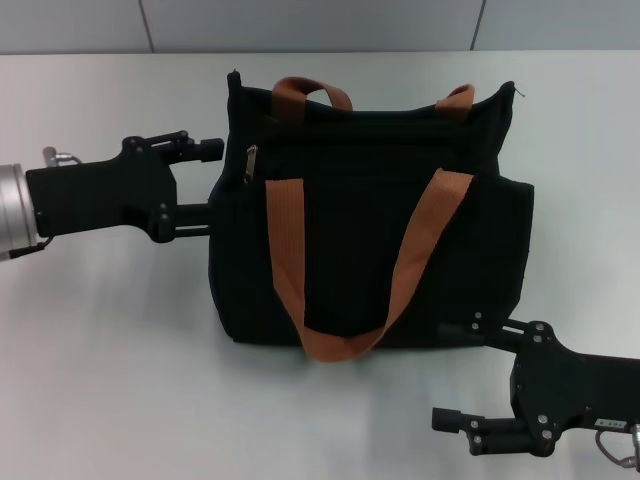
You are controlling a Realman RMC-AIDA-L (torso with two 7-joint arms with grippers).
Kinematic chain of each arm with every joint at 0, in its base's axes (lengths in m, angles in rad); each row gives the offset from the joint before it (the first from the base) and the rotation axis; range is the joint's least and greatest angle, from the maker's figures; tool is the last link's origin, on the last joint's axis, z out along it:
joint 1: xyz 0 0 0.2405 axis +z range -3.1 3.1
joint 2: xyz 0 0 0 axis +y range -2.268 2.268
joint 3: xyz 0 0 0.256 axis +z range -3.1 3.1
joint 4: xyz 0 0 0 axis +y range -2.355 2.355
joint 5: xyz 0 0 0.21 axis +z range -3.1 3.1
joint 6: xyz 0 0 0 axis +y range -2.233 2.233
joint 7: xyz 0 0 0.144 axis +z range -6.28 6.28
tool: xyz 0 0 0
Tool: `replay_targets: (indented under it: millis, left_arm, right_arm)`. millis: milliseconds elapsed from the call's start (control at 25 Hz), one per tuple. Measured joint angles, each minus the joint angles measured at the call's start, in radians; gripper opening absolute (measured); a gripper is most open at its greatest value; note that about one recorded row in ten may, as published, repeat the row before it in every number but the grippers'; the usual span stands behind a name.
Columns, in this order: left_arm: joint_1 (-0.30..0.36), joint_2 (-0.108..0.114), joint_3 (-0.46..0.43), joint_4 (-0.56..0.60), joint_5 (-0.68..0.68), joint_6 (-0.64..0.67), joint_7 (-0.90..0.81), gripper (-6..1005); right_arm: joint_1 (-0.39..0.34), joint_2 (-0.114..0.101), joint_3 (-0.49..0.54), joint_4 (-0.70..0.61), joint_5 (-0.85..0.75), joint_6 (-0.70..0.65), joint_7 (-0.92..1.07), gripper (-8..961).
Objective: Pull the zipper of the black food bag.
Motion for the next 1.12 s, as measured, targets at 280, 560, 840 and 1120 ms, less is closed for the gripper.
replay_targets:
  millis: [280,560,840,1120]
  left_arm:
    - [-0.013,-0.008,0.006,0.008,-0.002,-0.015,0.062,630]
    - [-0.007,-0.009,-0.001,0.008,-0.016,-0.018,0.095,612]
    - [-0.005,-0.011,-0.001,0.008,-0.035,-0.017,0.097,337]
    - [0.019,-0.011,-0.001,0.013,-0.082,0.01,0.097,102]
  right_arm:
    - [0.0,0.0,0.002,0.0,0.001,0.0,0.001,830]
    - [0.0,0.001,0.002,0.0,0.002,0.0,0.001,830]
    - [0.002,0.001,0.002,0.0,0.007,0.0,0.0,831]
    - [0.005,0.003,0.002,0.0,0.023,-0.039,0.0,817]
